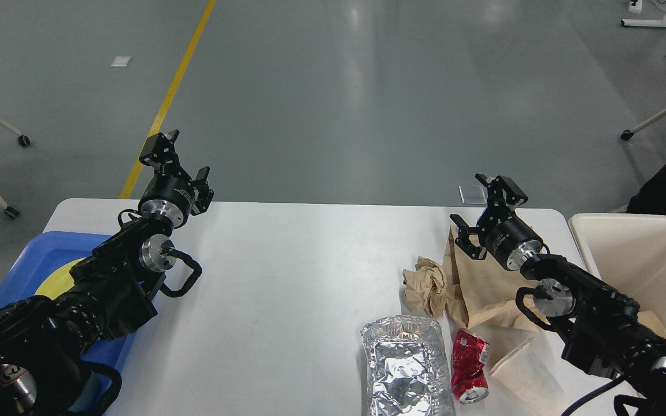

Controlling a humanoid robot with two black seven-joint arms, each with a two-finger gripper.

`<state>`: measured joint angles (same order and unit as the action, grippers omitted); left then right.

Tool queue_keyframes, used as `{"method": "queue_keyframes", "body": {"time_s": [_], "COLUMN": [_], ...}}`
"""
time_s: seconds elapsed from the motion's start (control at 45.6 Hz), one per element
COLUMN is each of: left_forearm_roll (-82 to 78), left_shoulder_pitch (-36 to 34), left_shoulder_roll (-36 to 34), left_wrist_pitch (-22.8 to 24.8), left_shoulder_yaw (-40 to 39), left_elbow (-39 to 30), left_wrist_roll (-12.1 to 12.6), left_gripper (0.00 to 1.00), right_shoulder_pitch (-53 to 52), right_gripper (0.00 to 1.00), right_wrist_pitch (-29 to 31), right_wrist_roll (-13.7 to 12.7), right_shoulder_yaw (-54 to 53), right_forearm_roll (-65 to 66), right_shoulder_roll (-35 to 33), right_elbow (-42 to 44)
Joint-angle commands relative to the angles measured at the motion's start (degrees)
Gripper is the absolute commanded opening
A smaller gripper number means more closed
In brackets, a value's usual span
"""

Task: Tidy desktop

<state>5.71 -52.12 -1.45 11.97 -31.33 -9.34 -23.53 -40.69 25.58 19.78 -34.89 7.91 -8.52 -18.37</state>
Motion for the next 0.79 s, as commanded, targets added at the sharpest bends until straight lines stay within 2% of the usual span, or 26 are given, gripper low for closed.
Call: {"method": "queue_keyframes", "body": {"time_s": [0.0, 0.438, 0.526, 0.68, 0.767], "left_forearm_roll": [0.0, 0.0, 0.0, 0.0, 0.0], "left_shoulder_pitch": [0.0, 0.0, 0.0, 0.0, 0.0], "left_shoulder_roll": [0.0, 0.0, 0.0, 0.0, 0.0], "left_wrist_pitch": [0.0, 0.1, 0.0, 0.0, 0.0], "left_shoulder_yaw": [0.0, 0.0, -0.1, 0.0, -0.1], "left_elbow": [0.0, 0.0, 0.0, -0.1, -0.1], "left_wrist_roll": [0.1, 0.0, 0.1, 0.1, 0.1], "left_gripper": [0.96, 0.96, 0.96, 0.96, 0.96], "right_shoulder_pitch": [0.0, -1.4, -1.1, -2.1, -3.8], "right_gripper": [1.00, 1.00, 1.00, 1.00, 1.00], "right_wrist_pitch": [0.0, 0.4, 1.5, 6.9, 7.1], "right_wrist_roll": [0.0, -0.8, -0.8, -0.8, -0.8], "right_shoulder_yaw": [0.0, 1.0, 0.9, 0.9, 0.9], "right_forearm_roll": [0.0, -0.2, -0.3, -0.6, -0.9], "right_shoulder_roll": [0.1, -1.4, -3.0, -3.7, -5.1], "right_elbow": [0.0, -0.8, -1.1, -1.1, -1.1]}}
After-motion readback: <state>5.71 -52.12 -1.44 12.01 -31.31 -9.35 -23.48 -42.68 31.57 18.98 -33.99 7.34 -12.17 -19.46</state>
